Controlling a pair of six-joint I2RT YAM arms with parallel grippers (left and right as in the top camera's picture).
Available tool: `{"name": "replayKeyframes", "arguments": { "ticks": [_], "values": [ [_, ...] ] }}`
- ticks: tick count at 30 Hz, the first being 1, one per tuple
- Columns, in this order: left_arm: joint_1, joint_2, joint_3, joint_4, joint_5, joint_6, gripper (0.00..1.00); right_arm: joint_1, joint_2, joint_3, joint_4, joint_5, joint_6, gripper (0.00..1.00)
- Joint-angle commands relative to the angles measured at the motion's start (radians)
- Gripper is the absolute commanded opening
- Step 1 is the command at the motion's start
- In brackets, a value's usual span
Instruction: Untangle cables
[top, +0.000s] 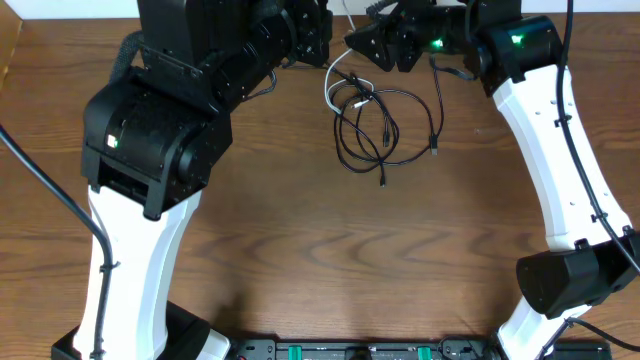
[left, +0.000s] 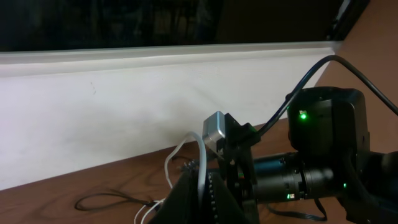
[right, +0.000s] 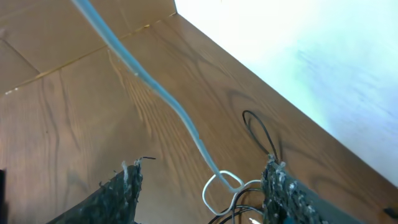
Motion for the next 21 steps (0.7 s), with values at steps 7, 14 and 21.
{"name": "replayKeyframes", "arguments": {
  "ticks": [7,14,21],
  "values": [
    [-0.082,-0.056,0.018,0.001,-0.017,0.025,0.07,0.006,-0.023,0.015,0.026,-0.004,-0.076,0.41],
    [-0.094,-0.08,0.02,0.002,-0.05,0.031,0.08,0.006,-0.023,0.015,0.026,-0.004,-0.075,0.01],
    [-0.094,-0.08,0.02,0.001,-0.24,0.102,0.07,0.0,-0.023,0.014,0.04,0.174,-0.045,0.01]
  ]
}}
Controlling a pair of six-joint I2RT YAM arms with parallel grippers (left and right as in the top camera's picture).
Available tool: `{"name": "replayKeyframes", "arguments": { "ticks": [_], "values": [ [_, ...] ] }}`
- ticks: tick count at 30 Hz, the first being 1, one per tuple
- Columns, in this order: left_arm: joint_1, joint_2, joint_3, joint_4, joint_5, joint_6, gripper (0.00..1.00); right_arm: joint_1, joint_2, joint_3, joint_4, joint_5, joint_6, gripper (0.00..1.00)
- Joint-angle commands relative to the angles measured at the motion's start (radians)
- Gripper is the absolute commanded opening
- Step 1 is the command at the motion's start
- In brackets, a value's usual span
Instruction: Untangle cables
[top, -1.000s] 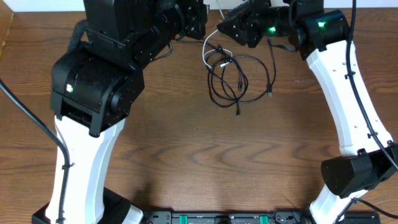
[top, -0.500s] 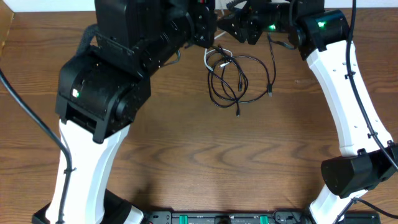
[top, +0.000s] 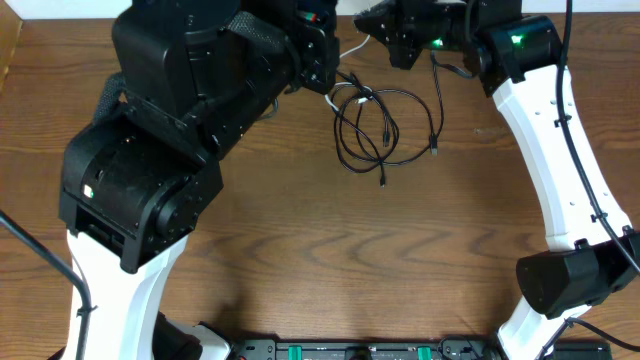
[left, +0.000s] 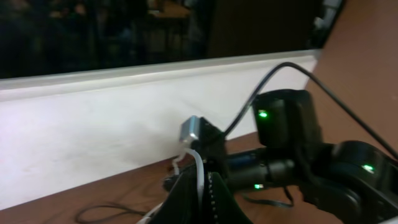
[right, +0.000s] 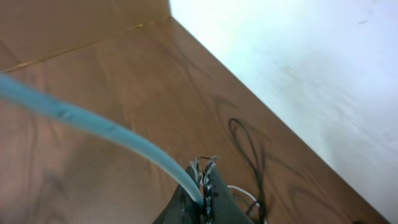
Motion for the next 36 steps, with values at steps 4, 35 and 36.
{"name": "replayKeyframes", "arguments": {
  "ticks": [4,35,36],
  "values": [
    [-0.002,-0.011,0.02,-0.001,-0.293,0.095,0.96,-0.032,-0.022,0.015,-0.017,0.345,0.016,0.01],
    [0.037,0.01,0.018,-0.04,-0.366,0.094,0.98,-0.988,-0.4,0.014,-0.183,0.604,0.12,0.01],
    [0.037,0.01,0.018,-0.04,-0.366,0.094,0.98,-0.996,-0.389,0.014,-0.185,0.574,0.128,0.01]
  ]
}}
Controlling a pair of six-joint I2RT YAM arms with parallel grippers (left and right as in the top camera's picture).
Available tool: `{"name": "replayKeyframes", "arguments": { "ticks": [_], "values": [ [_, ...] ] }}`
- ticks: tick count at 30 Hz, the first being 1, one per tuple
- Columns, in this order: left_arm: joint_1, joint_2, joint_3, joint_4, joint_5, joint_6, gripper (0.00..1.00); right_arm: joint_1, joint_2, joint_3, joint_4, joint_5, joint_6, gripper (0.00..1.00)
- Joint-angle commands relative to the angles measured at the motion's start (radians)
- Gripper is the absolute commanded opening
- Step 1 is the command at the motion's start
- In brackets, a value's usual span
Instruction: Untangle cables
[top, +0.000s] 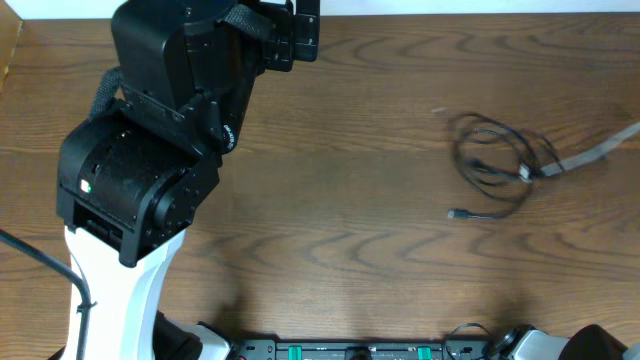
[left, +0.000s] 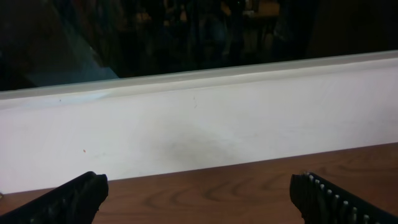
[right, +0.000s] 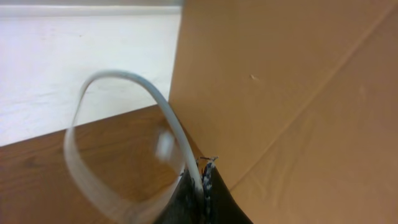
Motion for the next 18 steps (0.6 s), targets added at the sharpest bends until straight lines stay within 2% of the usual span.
{"name": "replayKeyframes", "arguments": {
  "ticks": [1,7,14,17,18],
  "values": [
    [0.006,0.006,0.018,-0.002,-0.014,0.002,0.98,-0.014,0.037,0.005,-0.003,-0.08,0.056,0.01],
    [0.006,0.008,0.018,-0.005,-0.009,-0.005,0.98,0.017,0.066,0.005,-0.033,-0.171,0.059,0.01],
    [0.006,0.037,0.017,-0.059,0.032,-0.038,0.98,0.058,0.066,0.005,-0.035,-0.178,0.05,0.01],
    [0.006,0.068,0.016,-0.096,0.101,-0.052,0.98,0.058,0.066,0.005,-0.042,-0.175,0.051,0.01],
    [0.006,0.087,0.016,-0.105,0.169,-0.05,0.99,0.058,0.066,0.005,-0.042,-0.176,0.051,0.01]
  ]
}}
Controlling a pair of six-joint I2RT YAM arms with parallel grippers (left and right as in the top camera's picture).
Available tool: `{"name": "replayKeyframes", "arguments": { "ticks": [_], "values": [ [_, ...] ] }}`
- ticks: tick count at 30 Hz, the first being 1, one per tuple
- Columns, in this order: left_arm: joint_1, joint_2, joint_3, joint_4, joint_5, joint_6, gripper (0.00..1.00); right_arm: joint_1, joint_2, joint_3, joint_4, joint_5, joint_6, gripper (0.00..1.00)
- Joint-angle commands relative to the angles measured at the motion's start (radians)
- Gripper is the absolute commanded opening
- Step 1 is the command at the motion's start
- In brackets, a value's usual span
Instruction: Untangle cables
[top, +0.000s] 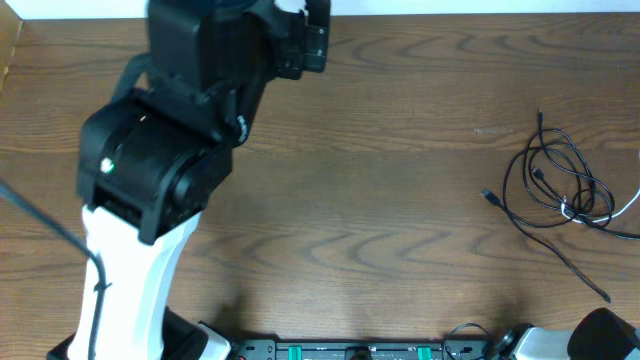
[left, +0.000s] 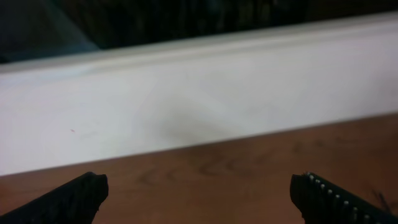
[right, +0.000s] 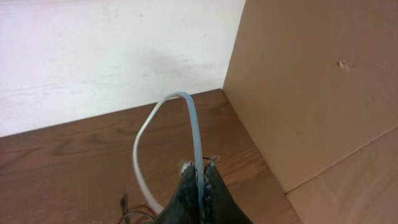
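A black tangle of thin cables (top: 558, 190) lies on the wooden table at the far right. A white cable (top: 626, 206) leads out of it toward the right edge. In the right wrist view my right gripper (right: 200, 167) is shut on this white cable (right: 155, 121), which loops up and back down to the black strands (right: 124, 205) beneath. The right gripper itself is outside the overhead view. My left gripper (left: 199, 190) stands wide open with nothing between its fingers, up at the table's back edge facing the white wall, far from the tangle.
The left arm (top: 190, 110) covers the back left of the table (top: 380, 200). A white wall (right: 93, 56) runs along the back. A brown cardboard panel (right: 323, 93) stands close on the right, beside the held cable.
The tangle has moved further right and a little nearer the front, still trailing from the white cable in my shut right gripper. The left gripper stays open and empty, its view slightly shifted.
At first the tangle lay at the back middle, my left gripper shut on the white cable and my right gripper open around it. Then both were shut on it. Later the left was open and empty, and the tangle was at the right; now it is further right.
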Motion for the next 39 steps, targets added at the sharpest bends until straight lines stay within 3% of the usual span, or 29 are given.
{"name": "replayKeyframes", "arguments": {
  "ticks": [1,3,12,19,25,33,39],
  "values": [
    [0.006,0.069,0.016,-0.019,0.174,-0.022,0.99,0.008,-0.01,0.006,-0.002,-0.011,0.011,0.01],
    [0.006,0.121,0.016,-0.025,0.255,0.006,0.98,0.008,-0.01,0.006,0.001,-0.012,0.011,0.01],
    [0.008,0.161,0.016,-0.044,0.29,0.038,0.98,0.011,-0.01,0.006,-0.011,-0.111,0.013,0.01],
    [0.008,0.215,-0.004,-0.06,0.633,-0.018,0.98,0.111,-0.011,0.006,-0.007,-0.138,0.015,0.01],
    [0.007,0.366,-0.006,-0.025,0.812,-0.026,0.98,0.138,-0.026,0.007,0.024,-0.1,0.015,0.01],
    [-0.002,0.439,-0.007,0.013,0.816,-0.027,0.98,0.14,-0.025,0.007,0.056,-0.183,0.05,0.01],
    [-0.068,0.513,-0.008,0.034,0.901,-0.026,0.98,0.156,-0.026,0.032,0.142,-0.267,0.106,0.01]
  ]
}}
